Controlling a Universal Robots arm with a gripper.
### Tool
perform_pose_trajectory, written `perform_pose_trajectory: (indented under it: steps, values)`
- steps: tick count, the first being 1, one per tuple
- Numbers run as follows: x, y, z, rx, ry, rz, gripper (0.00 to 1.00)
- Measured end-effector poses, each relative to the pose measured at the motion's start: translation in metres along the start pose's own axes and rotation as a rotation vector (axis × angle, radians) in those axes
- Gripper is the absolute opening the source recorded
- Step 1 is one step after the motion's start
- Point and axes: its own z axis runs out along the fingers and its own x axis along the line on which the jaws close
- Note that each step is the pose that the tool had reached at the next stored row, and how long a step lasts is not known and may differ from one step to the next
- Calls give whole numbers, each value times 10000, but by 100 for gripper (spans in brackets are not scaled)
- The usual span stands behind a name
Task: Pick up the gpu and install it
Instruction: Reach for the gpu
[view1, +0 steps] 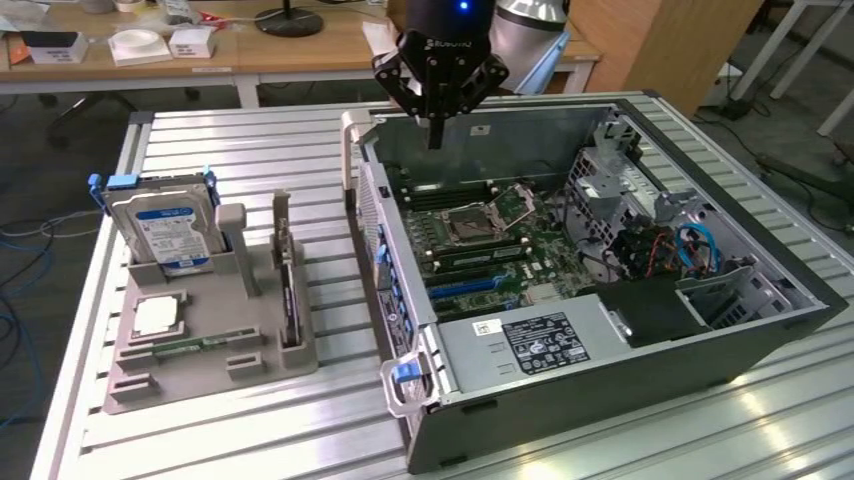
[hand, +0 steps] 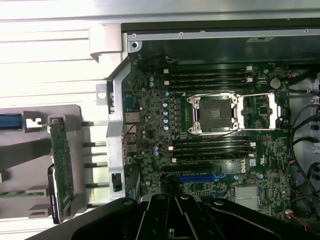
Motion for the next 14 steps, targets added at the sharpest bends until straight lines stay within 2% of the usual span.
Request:
perform_pose_trajectory:
  steps: [14]
  values:
    - [33, -3, -1, 2, 29, 1, 10]
